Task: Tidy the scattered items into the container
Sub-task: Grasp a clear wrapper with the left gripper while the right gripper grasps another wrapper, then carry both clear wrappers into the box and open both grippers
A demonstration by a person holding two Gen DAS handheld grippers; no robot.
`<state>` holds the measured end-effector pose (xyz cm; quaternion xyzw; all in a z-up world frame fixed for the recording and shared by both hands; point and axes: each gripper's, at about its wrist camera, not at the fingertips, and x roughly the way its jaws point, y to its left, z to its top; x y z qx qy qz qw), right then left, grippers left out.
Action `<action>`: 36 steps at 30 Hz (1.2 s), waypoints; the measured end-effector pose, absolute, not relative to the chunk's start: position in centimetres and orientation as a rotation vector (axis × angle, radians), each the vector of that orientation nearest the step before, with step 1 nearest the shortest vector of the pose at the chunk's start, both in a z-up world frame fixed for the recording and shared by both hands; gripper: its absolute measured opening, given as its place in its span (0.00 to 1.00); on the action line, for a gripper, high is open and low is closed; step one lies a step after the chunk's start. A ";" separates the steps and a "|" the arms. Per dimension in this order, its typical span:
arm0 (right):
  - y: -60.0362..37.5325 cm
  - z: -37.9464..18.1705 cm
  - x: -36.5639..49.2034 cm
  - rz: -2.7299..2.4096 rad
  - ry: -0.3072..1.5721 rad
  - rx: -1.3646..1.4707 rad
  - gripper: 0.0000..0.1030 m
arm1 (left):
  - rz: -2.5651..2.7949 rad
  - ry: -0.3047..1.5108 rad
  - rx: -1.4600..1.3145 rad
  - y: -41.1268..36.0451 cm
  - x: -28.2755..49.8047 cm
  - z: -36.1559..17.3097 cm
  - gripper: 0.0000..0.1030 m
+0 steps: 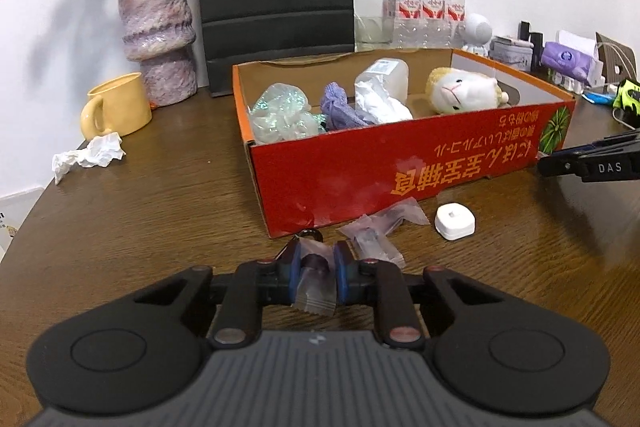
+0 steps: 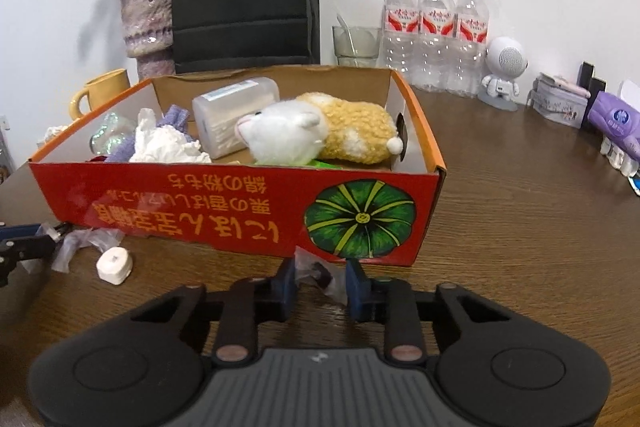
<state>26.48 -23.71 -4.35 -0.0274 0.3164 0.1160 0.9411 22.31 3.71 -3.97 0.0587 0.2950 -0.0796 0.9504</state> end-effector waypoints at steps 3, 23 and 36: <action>-23.8 -4.2 26.1 0.245 0.639 -0.051 0.14 | -0.154 0.591 0.110 3.7 22.1 -3.9 0.18; -24.6 -2.1 23.3 0.286 0.538 0.029 0.09 | -0.133 0.487 0.019 3.4 19.7 -1.9 0.18; -21.4 4.3 28.7 0.399 0.427 0.047 0.09 | -0.206 0.343 -0.094 0.6 26.5 5.5 0.18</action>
